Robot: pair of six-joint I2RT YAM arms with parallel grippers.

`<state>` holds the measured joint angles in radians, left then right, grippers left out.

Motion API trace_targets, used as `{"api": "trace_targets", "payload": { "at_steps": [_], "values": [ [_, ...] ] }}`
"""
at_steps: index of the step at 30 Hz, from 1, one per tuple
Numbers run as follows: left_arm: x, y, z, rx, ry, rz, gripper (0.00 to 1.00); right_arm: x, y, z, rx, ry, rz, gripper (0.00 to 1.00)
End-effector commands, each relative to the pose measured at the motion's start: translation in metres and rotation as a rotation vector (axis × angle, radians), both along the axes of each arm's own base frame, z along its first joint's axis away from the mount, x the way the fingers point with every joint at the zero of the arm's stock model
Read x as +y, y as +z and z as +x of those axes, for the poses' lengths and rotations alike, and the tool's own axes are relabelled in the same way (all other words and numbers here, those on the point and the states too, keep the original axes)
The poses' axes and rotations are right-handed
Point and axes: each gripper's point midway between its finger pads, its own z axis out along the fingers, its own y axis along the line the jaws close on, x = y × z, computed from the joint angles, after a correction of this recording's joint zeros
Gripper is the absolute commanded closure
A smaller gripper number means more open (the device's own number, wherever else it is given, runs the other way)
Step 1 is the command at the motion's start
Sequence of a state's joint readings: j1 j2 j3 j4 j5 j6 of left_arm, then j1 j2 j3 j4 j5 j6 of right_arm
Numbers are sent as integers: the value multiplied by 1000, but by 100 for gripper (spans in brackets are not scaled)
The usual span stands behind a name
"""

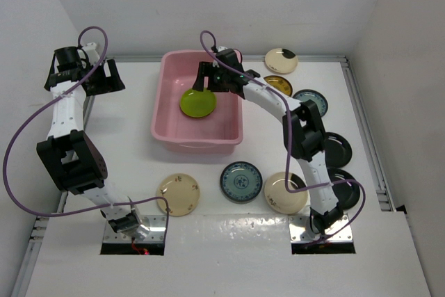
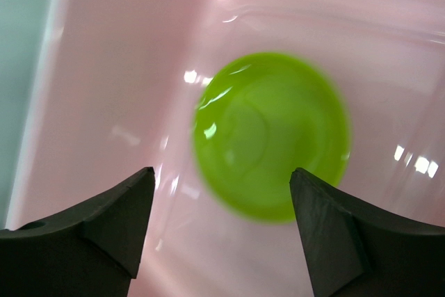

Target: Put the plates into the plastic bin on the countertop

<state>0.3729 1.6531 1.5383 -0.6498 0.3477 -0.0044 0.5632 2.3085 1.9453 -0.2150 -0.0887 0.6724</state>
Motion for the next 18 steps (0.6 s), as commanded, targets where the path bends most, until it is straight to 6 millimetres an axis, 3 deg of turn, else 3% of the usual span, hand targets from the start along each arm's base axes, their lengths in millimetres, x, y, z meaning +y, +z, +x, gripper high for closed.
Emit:
{"api": "trace_targets", "payload": {
  "at_steps": [1, 2, 3, 4, 5, 6, 8, 9, 10, 11, 12, 15, 16, 18],
  "values": [
    [-4, 25, -3, -70, -25, 8, 10, 11, 134, -42, -225, 199, 78, 22],
    [-4, 25, -3, -70, -25, 7, 10, -11, 198, -58, -318, 200, 130, 20],
    [-6, 29, -3, -81, -32, 5, 10, -27, 155, -74, -226, 211, 91, 19],
    [-7, 25, -5, -71, -32, 1, 10, -43, 154, -82, -211, 219, 105, 18],
    [-7, 25, -5, -71, -32, 1, 10, -64, 172, -113, -233, 224, 124, 18],
    [-7, 30, -6, -82, -32, 6, 10, -94, 164, -110, -218, 163, 107, 18],
    [-8, 29, -9, -81, -32, 5, 10, -148, 114, -148, -103, 59, 59, 21],
    [-9, 28, -11, -79, -32, 5, 10, -170, 69, -164, 7, -2, 36, 30],
    [-9, 28, -11, -79, -32, 5, 10, -184, 46, -185, 56, -34, 35, 37],
    [-10, 30, -14, -82, -32, 6, 10, -196, 47, -192, 42, -62, 52, 43],
    [-11, 35, -15, -95, -32, 11, 10, -203, 8, -216, 118, -67, 34, 51],
    [-14, 39, -22, -105, -33, 15, 10, -202, -14, -233, 169, -34, 48, 50],
    [-15, 33, -26, -92, -32, 10, 10, -205, -37, -246, 232, -31, 30, 48],
    [-15, 36, -29, -98, -26, 19, 10, -200, -58, -259, 301, 9, 37, 46]
  ]
}}
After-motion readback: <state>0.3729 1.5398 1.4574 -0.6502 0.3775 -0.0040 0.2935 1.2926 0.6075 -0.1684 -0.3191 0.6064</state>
